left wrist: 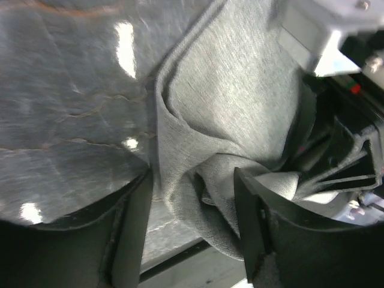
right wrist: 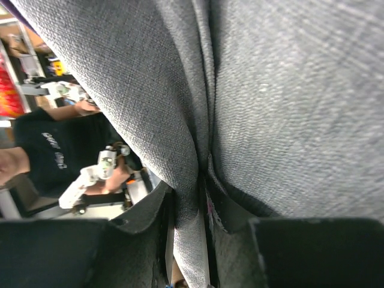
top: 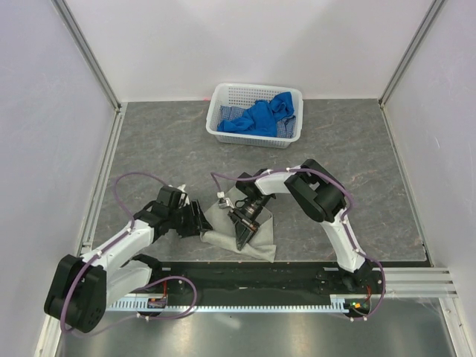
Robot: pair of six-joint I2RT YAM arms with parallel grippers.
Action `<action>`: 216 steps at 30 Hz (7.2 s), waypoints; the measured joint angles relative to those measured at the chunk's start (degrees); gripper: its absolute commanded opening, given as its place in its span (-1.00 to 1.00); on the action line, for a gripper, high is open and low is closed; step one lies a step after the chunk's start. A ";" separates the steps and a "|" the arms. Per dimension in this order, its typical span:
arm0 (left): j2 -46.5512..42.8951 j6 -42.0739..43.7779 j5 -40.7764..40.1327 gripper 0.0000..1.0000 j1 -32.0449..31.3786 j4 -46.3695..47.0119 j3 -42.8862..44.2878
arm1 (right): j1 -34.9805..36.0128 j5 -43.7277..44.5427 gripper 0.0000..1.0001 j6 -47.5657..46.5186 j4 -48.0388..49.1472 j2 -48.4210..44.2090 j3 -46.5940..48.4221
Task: Fold the napkin, place the utensils inside, and roll it up
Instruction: Roll the napkin with the utensil
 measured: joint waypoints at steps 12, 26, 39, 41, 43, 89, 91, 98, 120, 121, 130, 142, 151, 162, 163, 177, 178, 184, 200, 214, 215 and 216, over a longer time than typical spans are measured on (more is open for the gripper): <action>1.33 -3.08 4.94 -0.96 0.00 7.10 -4.63 | -0.74 -1.18 -0.04 3.26 -2.25 1.62 1.84; 4.72 -3.23 7.04 -0.96 0.02 9.01 -4.00 | 0.26 25.83 0.50 8.57 11.04 -25.79 -9.38; 5.49 -3.21 7.06 -0.96 0.02 8.44 -3.34 | 15.19 48.81 0.27 8.92 16.31 -42.23 -23.69; 5.53 -3.21 7.04 -0.96 0.02 8.33 -3.26 | 15.45 49.20 0.17 8.79 16.90 -41.53 -23.74; 5.57 -3.19 7.04 -0.96 0.02 8.15 -3.15 | 15.54 49.18 0.05 8.72 17.42 -40.39 -23.74; -10.47 -0.24 8.44 0.00 -0.11 8.50 -5.18 | -3.23 7.37 -0.34 0.55 -6.97 -2.58 -0.79; -10.01 -0.42 8.72 -0.18 -0.11 9.81 -5.62 | -3.23 7.28 -0.32 0.57 -7.06 -2.54 -0.76; -8.66 -0.96 8.66 -0.85 -0.11 13.03 -6.93 | -3.30 6.58 -0.14 1.42 -7.13 -2.54 -0.72; -3.91 -4.98 2.08 -0.96 0.87 6.16 -5.27 | 3.67 35.32 0.48 5.84 18.45 -32.85 -11.78; -3.65 -4.98 2.08 -0.96 1.03 6.08 -5.14 | 4.81 36.37 0.47 5.75 19.74 -33.31 -12.07; -3.50 -4.98 2.21 -0.96 2.54 5.55 -4.87 | 14.40 46.29 0.46 2.43 26.62 -28.98 -12.35; -1.70 -4.98 2.47 -0.96 3.54 5.40 -4.15 | 19.80 52.04 0.37 -2.78 30.40 -28.74 -15.32; -1.25 -4.94 2.64 -0.96 4.11 5.35 -3.89 | 20.09 55.01 0.28 -4.26 32.63 -25.24 -15.30; -1.20 -4.31 2.69 -0.15 4.81 4.46 -2.27 | 20.09 56.96 -0.28 -5.01 33.31 -23.19 -14.67; -1.38 -4.22 2.58 0.12 4.94 4.17 -1.81 | 20.11 57.18 -0.30 -4.83 33.05 -23.06 -14.45; -9.66 -3.26 -3.72 0.55 5.64 -1.49 -0.70 | 15.08 45.09 -0.34 -1.62 25.57 -20.33 -9.55; -9.09 -3.26 -3.72 0.55 5.64 -1.64 -0.70 | 14.43 43.41 -0.34 -1.40 24.68 -20.06 -9.22; -3.76 -3.26 -0.96 0.51 5.64 -1.01 -0.79 | 10.82 34.73 -0.33 -0.63 19.85 -18.27 -7.45; 5.60 -3.19 12.46 -0.36 4.98 10.40 -3.52 | 4.28 18.10 -0.31 -1.16 10.62 -9.64 -0.28; 7.52 -3.21 14.80 -0.96 4.28 11.69 -3.72 | 3.41 26.08 0.46 0.83 13.62 -19.30 -6.27; 7.56 -3.23 14.80 -0.96 4.28 11.58 -3.65 | 4.00 30.34 0.50 0.70 15.47 -23.08 -8.79; 7.65 -3.21 14.75 -0.96 4.28 11.39 -3.52 | 5.09 34.18 0.53 0.63 16.85 -26.49 -10.75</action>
